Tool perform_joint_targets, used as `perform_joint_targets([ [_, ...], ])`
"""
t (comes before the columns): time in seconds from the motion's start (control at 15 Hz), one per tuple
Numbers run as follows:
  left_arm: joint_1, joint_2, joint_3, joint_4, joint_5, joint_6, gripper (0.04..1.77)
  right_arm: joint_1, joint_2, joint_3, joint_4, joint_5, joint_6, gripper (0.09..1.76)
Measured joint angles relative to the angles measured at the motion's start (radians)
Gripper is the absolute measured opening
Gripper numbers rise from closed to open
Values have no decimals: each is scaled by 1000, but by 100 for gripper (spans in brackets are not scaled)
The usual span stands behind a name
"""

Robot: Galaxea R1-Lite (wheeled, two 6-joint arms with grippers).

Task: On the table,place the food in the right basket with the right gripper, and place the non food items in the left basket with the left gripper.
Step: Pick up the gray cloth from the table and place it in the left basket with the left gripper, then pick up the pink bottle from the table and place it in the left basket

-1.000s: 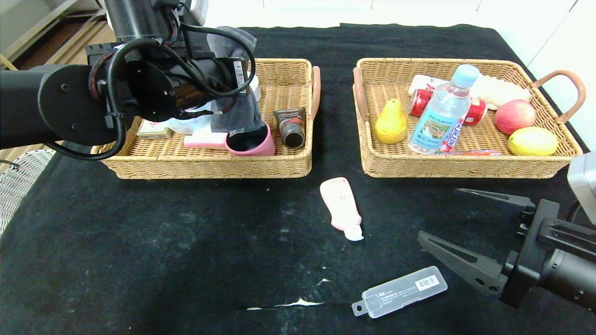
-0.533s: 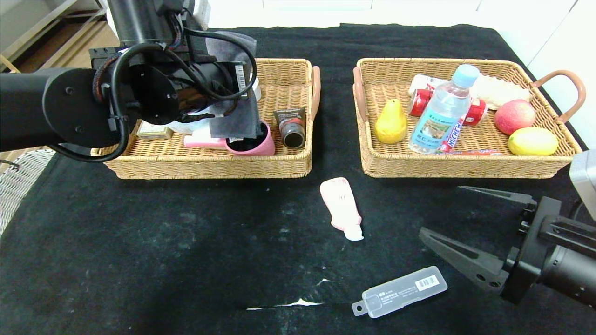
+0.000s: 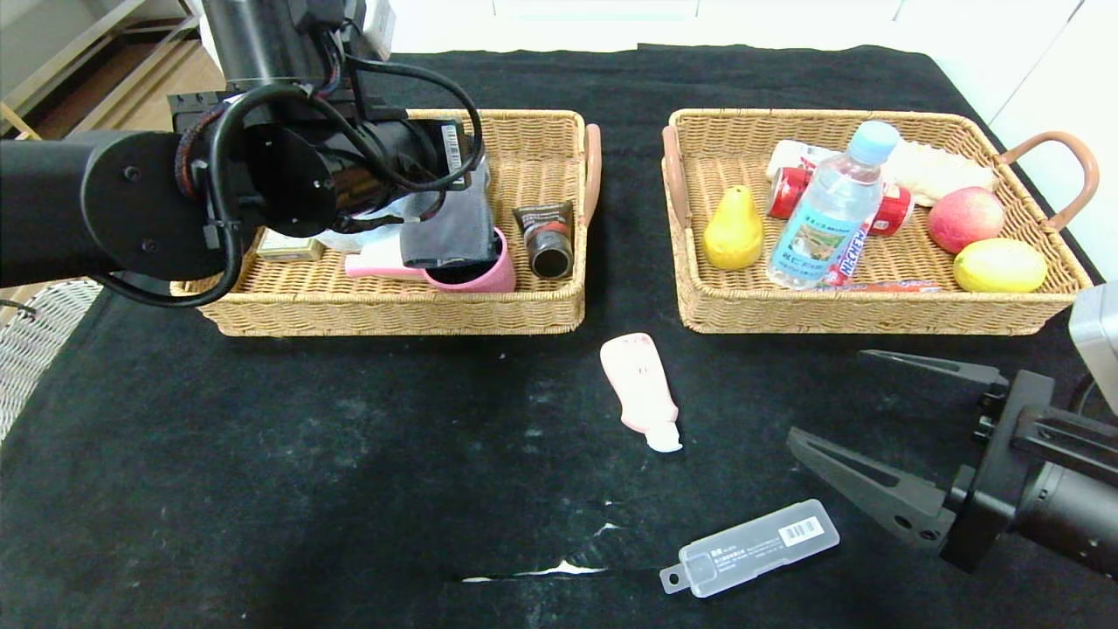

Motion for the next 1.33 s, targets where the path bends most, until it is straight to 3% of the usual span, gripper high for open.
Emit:
perform_joint_targets([
  [0.53,-26,-17,29,41,13,1,159,3,-15,0,0,1,0,171],
  [0.87,-137,-64,84,152,90,-16,165,8,-21,0,0,1,-1,171],
  [1.33,-324,-89,151,193,176,-121,169,13,-23,2,0,1,-2,171],
])
